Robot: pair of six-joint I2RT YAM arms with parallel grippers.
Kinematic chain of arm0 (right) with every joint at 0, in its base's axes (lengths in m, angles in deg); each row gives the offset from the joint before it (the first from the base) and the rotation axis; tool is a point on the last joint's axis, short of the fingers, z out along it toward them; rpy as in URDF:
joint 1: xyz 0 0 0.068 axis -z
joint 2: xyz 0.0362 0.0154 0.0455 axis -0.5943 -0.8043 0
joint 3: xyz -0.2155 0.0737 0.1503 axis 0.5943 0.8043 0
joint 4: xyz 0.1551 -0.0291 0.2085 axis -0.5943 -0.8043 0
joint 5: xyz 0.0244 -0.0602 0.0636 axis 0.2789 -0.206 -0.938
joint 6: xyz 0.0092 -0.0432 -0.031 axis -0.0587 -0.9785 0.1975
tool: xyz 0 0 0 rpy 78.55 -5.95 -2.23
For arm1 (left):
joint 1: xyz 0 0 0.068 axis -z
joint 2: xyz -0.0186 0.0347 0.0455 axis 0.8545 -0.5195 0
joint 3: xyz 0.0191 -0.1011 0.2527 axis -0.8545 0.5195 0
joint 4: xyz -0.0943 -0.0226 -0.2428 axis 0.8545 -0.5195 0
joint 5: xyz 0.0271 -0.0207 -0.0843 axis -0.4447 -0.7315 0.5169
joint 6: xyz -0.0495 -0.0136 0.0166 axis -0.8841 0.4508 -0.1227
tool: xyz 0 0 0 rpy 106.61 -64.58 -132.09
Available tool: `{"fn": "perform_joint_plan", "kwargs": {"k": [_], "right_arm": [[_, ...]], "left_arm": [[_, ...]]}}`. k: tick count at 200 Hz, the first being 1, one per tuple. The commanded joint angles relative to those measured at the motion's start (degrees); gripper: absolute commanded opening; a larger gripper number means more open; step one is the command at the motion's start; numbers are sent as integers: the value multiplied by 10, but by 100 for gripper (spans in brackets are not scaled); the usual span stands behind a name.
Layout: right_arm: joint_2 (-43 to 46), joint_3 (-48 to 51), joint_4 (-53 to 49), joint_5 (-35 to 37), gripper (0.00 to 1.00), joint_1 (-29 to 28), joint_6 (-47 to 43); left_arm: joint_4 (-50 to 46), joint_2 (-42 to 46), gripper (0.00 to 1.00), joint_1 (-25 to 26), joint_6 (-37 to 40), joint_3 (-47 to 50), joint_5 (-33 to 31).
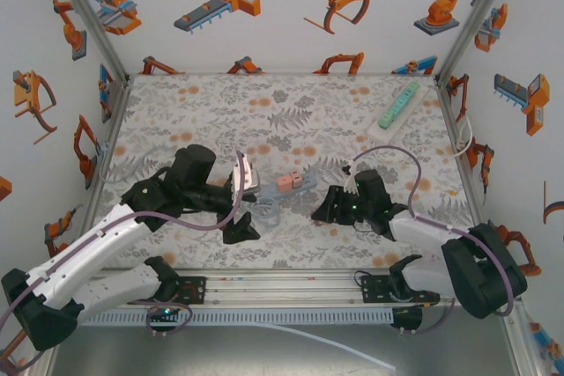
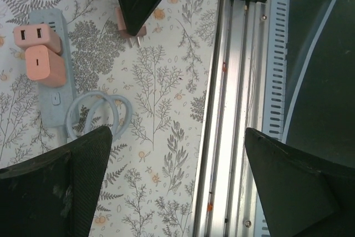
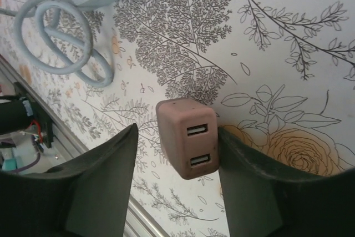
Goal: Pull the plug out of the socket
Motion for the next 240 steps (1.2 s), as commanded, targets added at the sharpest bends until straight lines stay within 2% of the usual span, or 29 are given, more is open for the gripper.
{"fn": "perform_joint_plan", "kwargs": {"k": [1,53,122,153,190,216,240], "right_arm": [[5,14,-22,31,57,1,-3],[54,3,-83,68,61,1,-12],[129,-57,-144,100,61,1,-88],[166,-89,-115,112,61,1,-213],[173,-106,0,104,62,1,-393],[142,-135,34,60,62,1,-521],[114,-155,29,-12,63,1,-665]], "left_arm": [[17,2,97,3,3,-10,-8],[48,1,97,3,-19,-4,-58],[77,5,97,3,-39,4,-109],[106,5,97,3,-82,10,-214],[128,-11,97,3,-139,12,-301],[156,-25,97,3,-203,19,-360],[181,-37,97,0,-302,29,-413]]}}
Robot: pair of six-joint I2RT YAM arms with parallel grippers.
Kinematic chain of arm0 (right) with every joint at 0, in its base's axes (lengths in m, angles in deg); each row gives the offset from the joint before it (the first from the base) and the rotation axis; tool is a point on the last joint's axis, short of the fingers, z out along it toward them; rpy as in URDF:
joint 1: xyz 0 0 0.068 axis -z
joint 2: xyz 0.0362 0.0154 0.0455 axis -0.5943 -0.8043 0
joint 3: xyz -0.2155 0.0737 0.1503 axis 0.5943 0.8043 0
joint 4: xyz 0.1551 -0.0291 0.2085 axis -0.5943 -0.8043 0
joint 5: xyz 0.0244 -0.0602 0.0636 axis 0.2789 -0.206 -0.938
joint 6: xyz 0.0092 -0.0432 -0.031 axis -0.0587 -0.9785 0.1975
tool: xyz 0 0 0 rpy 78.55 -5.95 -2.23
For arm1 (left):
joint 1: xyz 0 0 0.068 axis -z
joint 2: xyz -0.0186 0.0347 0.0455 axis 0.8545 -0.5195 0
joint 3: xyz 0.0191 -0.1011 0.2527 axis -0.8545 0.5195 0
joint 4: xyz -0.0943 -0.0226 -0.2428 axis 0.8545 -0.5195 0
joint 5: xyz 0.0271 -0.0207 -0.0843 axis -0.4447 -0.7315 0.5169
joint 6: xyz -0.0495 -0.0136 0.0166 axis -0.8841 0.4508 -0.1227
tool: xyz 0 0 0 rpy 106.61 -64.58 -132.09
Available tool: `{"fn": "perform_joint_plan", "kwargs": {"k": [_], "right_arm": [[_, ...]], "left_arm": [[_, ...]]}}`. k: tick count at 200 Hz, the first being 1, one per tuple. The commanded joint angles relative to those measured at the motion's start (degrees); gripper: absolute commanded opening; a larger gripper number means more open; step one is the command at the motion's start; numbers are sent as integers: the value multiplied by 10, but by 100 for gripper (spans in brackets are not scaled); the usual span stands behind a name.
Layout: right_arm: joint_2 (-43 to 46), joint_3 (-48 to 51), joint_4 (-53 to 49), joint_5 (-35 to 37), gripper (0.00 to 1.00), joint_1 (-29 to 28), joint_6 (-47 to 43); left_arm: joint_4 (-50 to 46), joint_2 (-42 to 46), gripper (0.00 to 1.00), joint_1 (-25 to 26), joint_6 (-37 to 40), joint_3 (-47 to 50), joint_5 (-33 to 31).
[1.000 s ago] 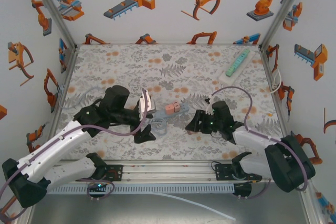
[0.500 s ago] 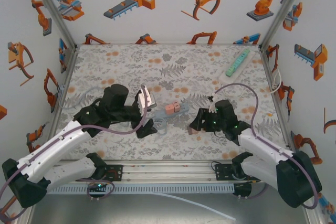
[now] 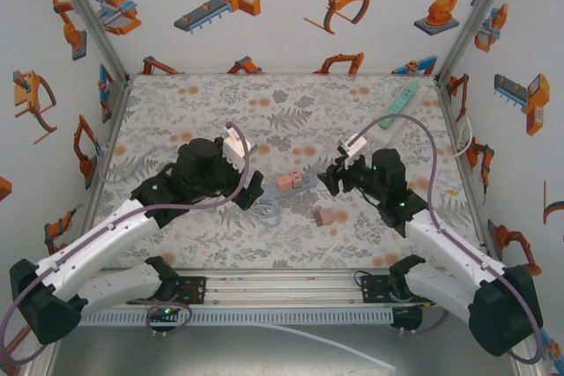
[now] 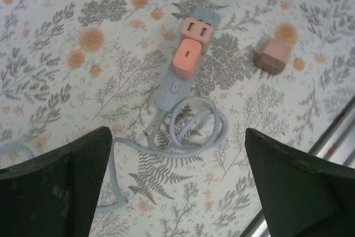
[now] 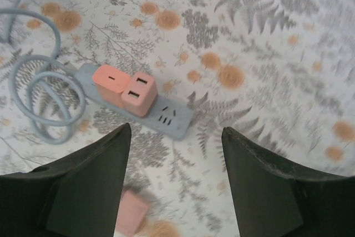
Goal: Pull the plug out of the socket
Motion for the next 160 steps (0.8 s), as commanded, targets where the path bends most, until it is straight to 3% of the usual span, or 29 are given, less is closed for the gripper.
{"fn": "perform_joint_plan", "kwargs": {"k": [1,18,35,51,70,102,160], "right_arm": [[-20,-30,37,-84,63,0,-209],[-37,-17,56,-146,68,0,-343],[-67,-24,61,-165,72,0,-415],[-98,-66,-25,-190,73,0,-481],[-141,-132,-152,-216,72,0,-547],[-218,-217,-289,-231,72,-1,-615],[-328,-303,-363,-251,71,-20,-650]], "left_arm": [[41,-11,97,1,-122,12,-78],[39,-28,97,-7,-198,8,-96],[5,-47,97,-14,-279,-5,-132],[-36,-65,97,-31,-353,-14,-156],[-54,-82,97,-55,-399,-8,-122],[-24,-96,97,-69,-451,26,-98],[-17,-178,97,-70,-478,9,-67]]}}
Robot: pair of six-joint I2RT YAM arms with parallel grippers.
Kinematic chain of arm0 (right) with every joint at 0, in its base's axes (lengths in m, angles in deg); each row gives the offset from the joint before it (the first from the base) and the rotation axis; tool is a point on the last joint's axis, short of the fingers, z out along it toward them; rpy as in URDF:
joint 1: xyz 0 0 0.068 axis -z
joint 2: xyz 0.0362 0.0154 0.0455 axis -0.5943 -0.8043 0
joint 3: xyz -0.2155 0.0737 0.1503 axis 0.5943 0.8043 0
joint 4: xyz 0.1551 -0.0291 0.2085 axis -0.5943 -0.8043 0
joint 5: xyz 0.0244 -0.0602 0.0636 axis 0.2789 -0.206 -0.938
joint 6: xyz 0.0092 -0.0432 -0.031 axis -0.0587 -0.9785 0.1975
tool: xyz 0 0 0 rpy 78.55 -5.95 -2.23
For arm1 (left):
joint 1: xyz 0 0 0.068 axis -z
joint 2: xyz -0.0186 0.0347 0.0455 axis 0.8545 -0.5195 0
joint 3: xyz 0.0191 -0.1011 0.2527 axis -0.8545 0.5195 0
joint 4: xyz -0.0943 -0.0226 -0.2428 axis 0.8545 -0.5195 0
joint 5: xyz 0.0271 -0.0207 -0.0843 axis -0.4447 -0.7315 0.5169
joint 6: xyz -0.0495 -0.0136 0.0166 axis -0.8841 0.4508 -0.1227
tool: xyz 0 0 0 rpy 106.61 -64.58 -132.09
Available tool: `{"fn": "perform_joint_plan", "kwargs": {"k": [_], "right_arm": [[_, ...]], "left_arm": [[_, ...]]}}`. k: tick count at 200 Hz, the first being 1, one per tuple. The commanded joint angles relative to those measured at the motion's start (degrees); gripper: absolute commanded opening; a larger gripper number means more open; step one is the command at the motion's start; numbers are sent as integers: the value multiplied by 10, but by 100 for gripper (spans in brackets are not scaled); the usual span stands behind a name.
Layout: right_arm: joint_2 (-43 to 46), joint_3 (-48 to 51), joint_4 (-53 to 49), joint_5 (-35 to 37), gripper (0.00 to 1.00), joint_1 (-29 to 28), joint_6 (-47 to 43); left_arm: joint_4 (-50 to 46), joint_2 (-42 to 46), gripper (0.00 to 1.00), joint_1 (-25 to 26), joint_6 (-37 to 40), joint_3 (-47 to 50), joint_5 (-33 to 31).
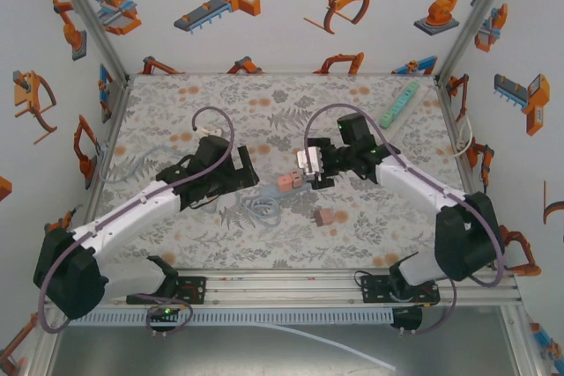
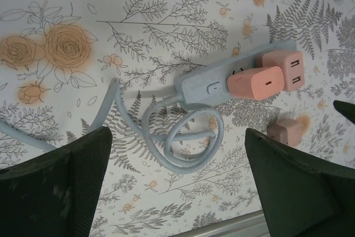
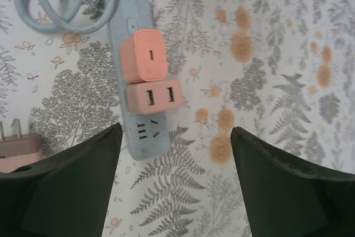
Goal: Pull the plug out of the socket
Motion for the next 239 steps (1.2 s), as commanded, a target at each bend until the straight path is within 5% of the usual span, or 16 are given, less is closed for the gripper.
{"fn": "perform_joint_plan", "kwargs": {"k": [1,118,239], "right_arm": [[-33,-38,-62,-27,71,-13,-37],[-162,-111,-94,-33,59,-26,-37],[-173,-145,-144,-43,40,-31,-36]], "left_arm": [[-1,-41,97,-2,-31,-16,29],[9,-177,96,3,-44,-45,33],[0,-229,87,21,-36,-52,18]]}}
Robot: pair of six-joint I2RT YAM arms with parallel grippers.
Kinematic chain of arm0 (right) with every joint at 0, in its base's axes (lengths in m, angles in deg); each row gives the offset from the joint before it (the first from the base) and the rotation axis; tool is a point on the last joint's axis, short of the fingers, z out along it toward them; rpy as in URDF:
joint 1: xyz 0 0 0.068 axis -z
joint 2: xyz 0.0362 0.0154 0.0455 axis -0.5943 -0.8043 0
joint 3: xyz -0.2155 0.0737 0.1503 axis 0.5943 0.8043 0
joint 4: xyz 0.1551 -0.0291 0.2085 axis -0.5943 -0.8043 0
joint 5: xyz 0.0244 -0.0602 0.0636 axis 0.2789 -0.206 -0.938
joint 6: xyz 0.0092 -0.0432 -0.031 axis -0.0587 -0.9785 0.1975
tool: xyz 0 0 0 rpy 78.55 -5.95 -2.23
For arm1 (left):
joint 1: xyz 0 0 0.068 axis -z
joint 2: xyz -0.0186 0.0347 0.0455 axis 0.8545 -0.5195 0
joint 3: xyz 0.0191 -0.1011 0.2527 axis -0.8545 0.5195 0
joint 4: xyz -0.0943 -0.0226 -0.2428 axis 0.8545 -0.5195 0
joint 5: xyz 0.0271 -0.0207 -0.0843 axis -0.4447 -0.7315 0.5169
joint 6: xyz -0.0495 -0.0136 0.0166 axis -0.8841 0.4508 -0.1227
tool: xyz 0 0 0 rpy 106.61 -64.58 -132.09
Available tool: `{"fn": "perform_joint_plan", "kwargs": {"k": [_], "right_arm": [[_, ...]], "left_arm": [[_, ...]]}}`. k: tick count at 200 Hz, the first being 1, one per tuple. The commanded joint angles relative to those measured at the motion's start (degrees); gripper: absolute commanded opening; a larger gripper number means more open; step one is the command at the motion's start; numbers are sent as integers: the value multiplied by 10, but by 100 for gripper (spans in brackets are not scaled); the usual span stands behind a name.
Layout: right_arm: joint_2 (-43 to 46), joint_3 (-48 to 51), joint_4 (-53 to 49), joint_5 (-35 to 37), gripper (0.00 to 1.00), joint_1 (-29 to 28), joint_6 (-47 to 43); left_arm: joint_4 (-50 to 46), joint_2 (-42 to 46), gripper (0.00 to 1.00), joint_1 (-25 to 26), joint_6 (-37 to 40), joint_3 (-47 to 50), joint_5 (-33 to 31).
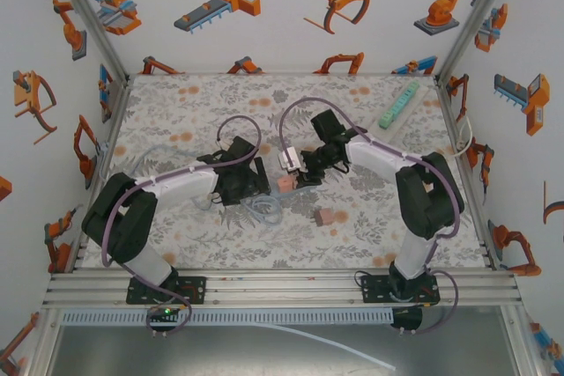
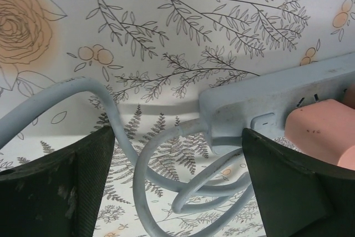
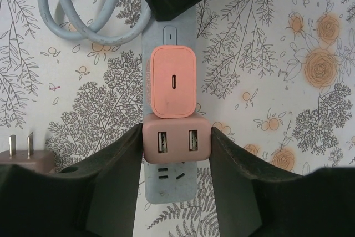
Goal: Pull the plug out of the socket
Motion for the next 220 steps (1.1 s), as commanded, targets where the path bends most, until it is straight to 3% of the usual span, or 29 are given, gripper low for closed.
{"fn": "perform_joint_plan", "kwargs": {"k": [1,55,220], "right_arm": [[-4,-24,-28,-20,40,-5,-5],[-7,-36,-42,-34,35,-5,-5],[50,-31,-42,-46,33,19,-5]], "left_arm": [[-13,-19,86,9,9,-7,-13],[-16,-25,86,12,1,-2,-23],[-13,-21,86,15,4,-4,-29]]}}
